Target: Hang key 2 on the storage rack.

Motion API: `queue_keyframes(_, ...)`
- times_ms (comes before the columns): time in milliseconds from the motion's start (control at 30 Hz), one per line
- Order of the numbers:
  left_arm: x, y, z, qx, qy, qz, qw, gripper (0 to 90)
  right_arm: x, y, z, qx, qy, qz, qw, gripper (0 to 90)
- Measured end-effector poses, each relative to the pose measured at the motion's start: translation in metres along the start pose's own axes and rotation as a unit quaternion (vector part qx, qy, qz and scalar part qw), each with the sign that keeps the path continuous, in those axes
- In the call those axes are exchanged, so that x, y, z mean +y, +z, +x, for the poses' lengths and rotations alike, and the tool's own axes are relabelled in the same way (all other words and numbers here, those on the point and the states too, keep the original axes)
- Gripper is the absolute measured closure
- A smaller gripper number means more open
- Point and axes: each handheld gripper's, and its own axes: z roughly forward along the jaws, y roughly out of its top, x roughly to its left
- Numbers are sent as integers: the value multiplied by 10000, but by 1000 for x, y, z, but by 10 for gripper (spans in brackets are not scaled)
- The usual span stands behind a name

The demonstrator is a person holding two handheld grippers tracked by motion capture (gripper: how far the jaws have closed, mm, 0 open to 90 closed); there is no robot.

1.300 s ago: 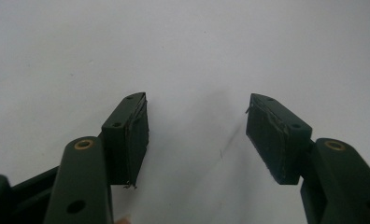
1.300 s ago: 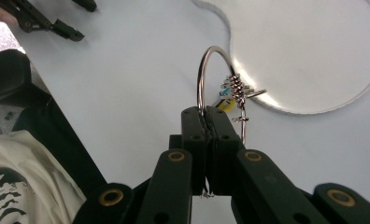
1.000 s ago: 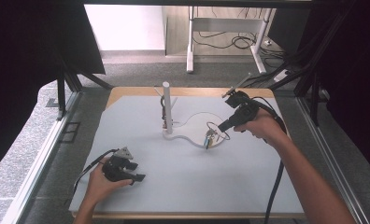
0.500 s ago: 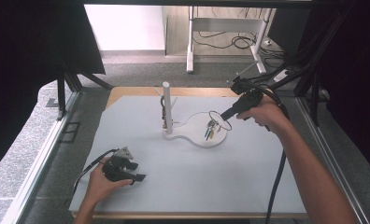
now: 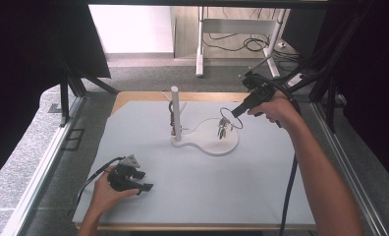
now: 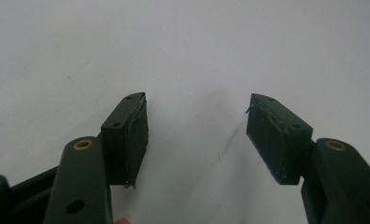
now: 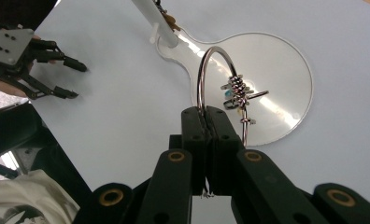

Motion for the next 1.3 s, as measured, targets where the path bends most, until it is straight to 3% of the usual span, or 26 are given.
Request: queue_keyframes(1300,0,-1,-1,-68,-20,-59,10000,391,42,27,-8,-84,80,113,9999,875)
